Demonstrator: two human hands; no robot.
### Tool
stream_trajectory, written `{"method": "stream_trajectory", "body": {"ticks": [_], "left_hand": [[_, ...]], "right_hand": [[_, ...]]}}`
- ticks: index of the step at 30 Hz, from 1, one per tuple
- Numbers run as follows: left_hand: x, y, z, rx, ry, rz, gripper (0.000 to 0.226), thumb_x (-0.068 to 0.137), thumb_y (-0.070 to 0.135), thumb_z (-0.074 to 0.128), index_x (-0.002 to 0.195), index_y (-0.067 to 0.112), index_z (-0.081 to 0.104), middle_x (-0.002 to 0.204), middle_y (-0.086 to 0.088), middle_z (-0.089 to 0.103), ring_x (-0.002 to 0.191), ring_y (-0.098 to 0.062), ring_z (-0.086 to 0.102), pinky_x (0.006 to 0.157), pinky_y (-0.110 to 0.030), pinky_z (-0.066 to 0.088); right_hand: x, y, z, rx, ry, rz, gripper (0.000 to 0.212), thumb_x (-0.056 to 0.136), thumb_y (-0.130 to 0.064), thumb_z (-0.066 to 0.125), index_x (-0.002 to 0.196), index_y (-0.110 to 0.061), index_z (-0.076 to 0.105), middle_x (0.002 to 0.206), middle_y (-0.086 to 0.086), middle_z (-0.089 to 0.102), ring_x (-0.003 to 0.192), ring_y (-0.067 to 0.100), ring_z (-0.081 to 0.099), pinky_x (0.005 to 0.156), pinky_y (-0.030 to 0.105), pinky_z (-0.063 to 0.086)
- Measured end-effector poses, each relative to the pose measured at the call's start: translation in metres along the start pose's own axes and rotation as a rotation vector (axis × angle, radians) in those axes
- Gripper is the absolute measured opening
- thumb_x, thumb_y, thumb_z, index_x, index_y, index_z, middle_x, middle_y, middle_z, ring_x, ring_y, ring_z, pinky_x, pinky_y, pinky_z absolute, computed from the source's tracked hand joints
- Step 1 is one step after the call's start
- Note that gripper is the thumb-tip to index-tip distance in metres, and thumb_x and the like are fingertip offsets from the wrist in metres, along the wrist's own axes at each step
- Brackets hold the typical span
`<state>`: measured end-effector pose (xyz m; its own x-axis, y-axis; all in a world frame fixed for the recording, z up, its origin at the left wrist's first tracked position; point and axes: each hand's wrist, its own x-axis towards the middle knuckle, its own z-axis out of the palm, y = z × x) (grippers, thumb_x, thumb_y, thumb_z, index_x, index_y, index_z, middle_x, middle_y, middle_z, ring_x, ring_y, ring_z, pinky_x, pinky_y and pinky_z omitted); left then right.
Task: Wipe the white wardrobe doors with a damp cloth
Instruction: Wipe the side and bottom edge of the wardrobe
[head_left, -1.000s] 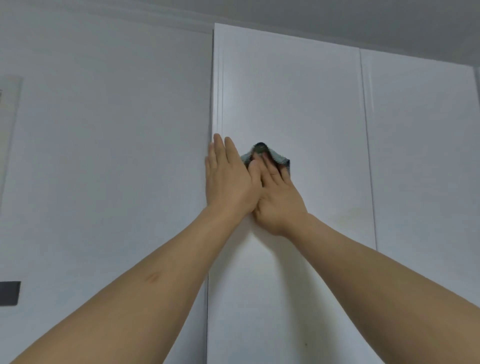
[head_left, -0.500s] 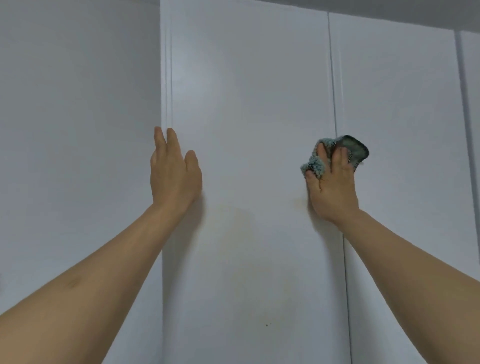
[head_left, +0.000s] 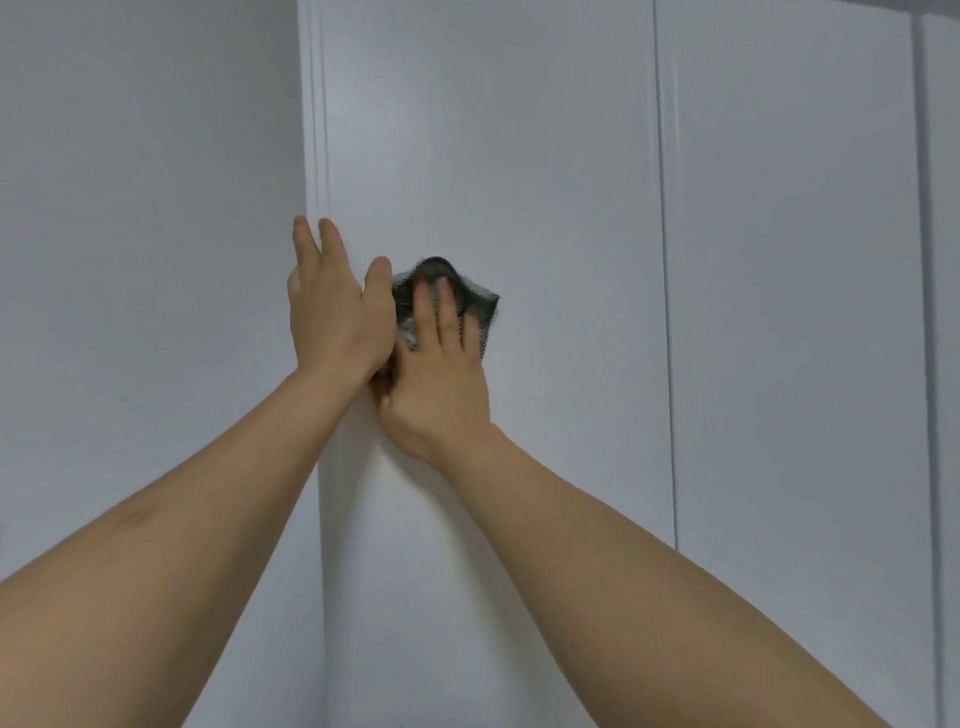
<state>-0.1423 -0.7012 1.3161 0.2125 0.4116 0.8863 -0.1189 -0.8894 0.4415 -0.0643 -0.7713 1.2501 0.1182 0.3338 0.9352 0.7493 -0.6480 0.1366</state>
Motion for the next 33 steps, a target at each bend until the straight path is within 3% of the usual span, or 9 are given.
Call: {"method": "stream_trajectory", "body": {"ticks": [4, 7, 12, 17, 21, 27, 29, 31, 33], "left_hand": [[-0.001, 0.007, 0.002, 0.015, 0.027, -0.032, 0.073, 0.101, 0.051, 0.032, 0.161, 0.015, 0.011, 0.17, -0.001, -0.003, 0.152, -0.031, 0.015, 0.116, -0.045, 0.028], [0.0, 0.007, 0.003, 0.02, 0.02, -0.039, 0.073, 0.102, 0.05, 0.032, 0.161, 0.015, 0.01, 0.17, -0.001, -0.004, 0.153, -0.031, 0.013, 0.118, -0.046, 0.026], [-0.004, -0.001, 0.002, -0.077, -0.031, -0.004, 0.075, 0.1, 0.047, 0.038, 0.162, 0.017, 0.009, 0.169, 0.004, -0.007, 0.155, -0.025, 0.005, 0.12, -0.043, 0.018], [-0.003, -0.016, -0.021, -0.334, -0.151, 0.015, 0.075, 0.098, 0.041, 0.042, 0.161, 0.014, 0.01, 0.169, 0.003, -0.001, 0.155, -0.011, 0.003, 0.127, -0.041, 0.008], [-0.005, -0.027, -0.044, -0.383, -0.181, 0.039, 0.065, 0.101, 0.033, 0.044, 0.16, 0.015, 0.022, 0.166, 0.003, 0.022, 0.152, -0.008, 0.02, 0.125, -0.035, 0.019], [-0.014, -0.049, -0.048, -0.318, -0.179, 0.087, 0.054, 0.103, 0.035, 0.04, 0.156, 0.023, 0.036, 0.156, 0.011, 0.043, 0.143, -0.007, 0.038, 0.12, -0.036, 0.031], [-0.016, -0.054, -0.045, -0.353, -0.158, 0.108, 0.046, 0.104, 0.03, 0.04, 0.149, 0.022, 0.046, 0.141, 0.02, 0.055, 0.124, 0.011, 0.049, 0.109, -0.018, 0.039], [-0.02, -0.056, -0.04, -0.354, -0.079, 0.071, 0.047, 0.105, 0.028, 0.041, 0.151, 0.016, 0.043, 0.155, 0.014, 0.04, 0.123, 0.022, 0.041, 0.101, -0.001, 0.03], [-0.026, -0.054, -0.03, -0.321, 0.013, 0.038, 0.053, 0.104, 0.036, 0.04, 0.153, 0.016, 0.039, 0.167, 0.003, 0.017, 0.144, -0.002, 0.032, 0.115, -0.019, 0.031]], "right_hand": [[-0.009, 0.011, -0.002, -0.13, -0.071, -0.37, 0.059, 0.101, -0.048, 0.039, 0.155, -0.026, 0.038, 0.164, 0.007, 0.027, 0.153, 0.031, 0.015, 0.121, 0.056, 0.01], [-0.022, 0.063, -0.011, -0.205, -0.118, -0.417, 0.057, 0.1, -0.053, 0.038, 0.155, -0.037, 0.035, 0.168, 0.007, 0.017, 0.152, 0.03, 0.021, 0.122, 0.056, 0.008], [-0.035, 0.143, -0.037, -0.214, -0.11, -0.182, 0.061, 0.102, -0.056, 0.031, 0.159, -0.041, 0.018, 0.169, 0.01, 0.008, 0.156, 0.028, 0.006, 0.123, 0.057, 0.005], [-0.046, 0.198, -0.059, -0.102, -0.071, 0.268, 0.066, 0.101, -0.058, 0.02, 0.161, -0.035, 0.004, 0.167, 0.019, 0.003, 0.155, 0.033, -0.004, 0.124, 0.055, 0.0], [-0.001, 0.163, -0.059, -0.034, 0.04, 0.548, 0.068, 0.103, -0.051, 0.022, 0.161, -0.029, -0.003, 0.166, 0.022, -0.001, 0.154, 0.036, -0.008, 0.123, 0.053, -0.006], [0.076, 0.058, -0.042, -0.006, 0.022, 0.27, 0.07, 0.1, -0.057, 0.023, 0.161, -0.031, 0.0, 0.167, 0.02, -0.003, 0.153, 0.039, -0.011, 0.123, 0.056, -0.006], [0.078, 0.017, -0.029, -0.024, 0.016, 0.175, 0.071, 0.099, -0.059, 0.025, 0.161, -0.032, 0.003, 0.167, 0.02, 0.0, 0.153, 0.039, -0.01, 0.122, 0.058, -0.004], [0.065, -0.018, -0.014, -0.044, 0.003, 0.097, 0.071, 0.099, -0.059, 0.025, 0.162, -0.032, 0.005, 0.168, 0.018, 0.001, 0.154, 0.039, -0.008, 0.122, 0.059, -0.002], [0.036, -0.038, 0.0, -0.054, -0.01, 0.015, 0.072, 0.098, -0.055, 0.031, 0.162, -0.03, 0.008, 0.168, 0.017, 0.002, 0.154, 0.037, -0.007, 0.122, 0.059, 0.0]]}}
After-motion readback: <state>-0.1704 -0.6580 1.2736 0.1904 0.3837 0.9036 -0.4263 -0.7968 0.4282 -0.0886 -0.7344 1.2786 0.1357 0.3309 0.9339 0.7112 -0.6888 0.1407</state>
